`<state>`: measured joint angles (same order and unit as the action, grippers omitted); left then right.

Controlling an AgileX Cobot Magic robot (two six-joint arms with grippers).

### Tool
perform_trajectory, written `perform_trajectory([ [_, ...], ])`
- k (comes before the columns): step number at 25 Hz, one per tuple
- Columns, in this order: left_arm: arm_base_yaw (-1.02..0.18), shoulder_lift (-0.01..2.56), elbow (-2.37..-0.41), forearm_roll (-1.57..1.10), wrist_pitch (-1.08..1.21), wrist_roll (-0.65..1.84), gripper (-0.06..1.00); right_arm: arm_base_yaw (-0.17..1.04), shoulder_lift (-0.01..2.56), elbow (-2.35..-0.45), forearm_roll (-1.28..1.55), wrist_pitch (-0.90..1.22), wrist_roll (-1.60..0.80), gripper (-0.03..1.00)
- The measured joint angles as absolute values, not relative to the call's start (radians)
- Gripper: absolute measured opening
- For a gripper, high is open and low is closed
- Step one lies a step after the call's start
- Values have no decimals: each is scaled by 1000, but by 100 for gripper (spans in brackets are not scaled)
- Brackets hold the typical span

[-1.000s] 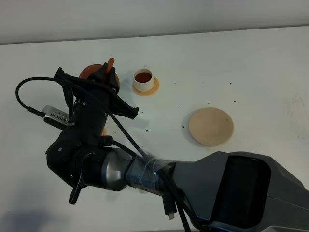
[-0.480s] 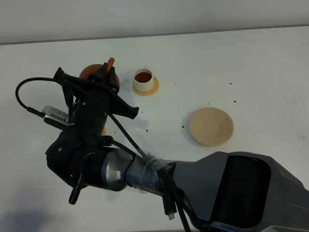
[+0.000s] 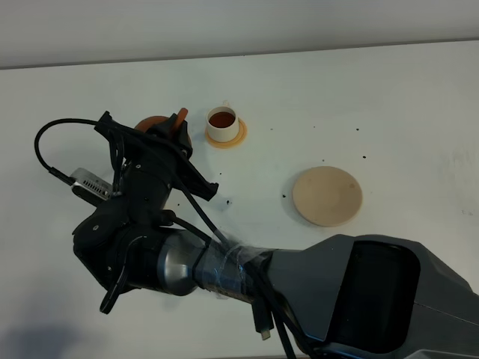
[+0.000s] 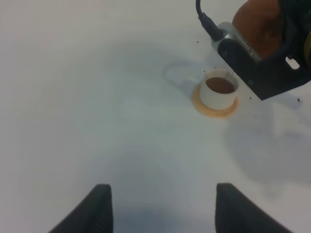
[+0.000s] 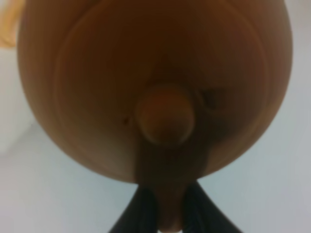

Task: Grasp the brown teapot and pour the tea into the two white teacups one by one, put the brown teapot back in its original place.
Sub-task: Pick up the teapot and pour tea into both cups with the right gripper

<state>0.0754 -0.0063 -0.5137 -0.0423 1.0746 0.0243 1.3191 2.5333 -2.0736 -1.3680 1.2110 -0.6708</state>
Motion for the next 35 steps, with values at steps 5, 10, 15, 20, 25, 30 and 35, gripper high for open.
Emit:
perform_trajectory([
  [5, 75, -6, -514, -42, 1075, 24, 47, 1319, 2528, -2074, -1283, 1211, -628, 9],
  [10, 75, -6, -514, -42, 1075, 24, 47, 1319, 2475, -2074, -1163, 1211, -621, 9],
  [15, 75, -6, -514, -42, 1075, 24, 47, 1307, 2394, -2074, -1005, 1210, -566, 10],
  [20, 75, -6, -514, -42, 1075, 24, 47, 1246, 2301, -2074, -765, 1213, -500, 10],
  [25, 75, -6, -514, -42, 1075, 24, 47, 1169, 2257, -2074, -441, 1220, -303, 10],
  [30, 75, -6, -514, -42, 1075, 24, 47, 1138, 2254, -2054, -257, 1222, -147, 10],
  [35, 75, -6, -514, -42, 1075, 24, 47, 1137, 2254, -1952, -193, 1222, -72, 10],
])
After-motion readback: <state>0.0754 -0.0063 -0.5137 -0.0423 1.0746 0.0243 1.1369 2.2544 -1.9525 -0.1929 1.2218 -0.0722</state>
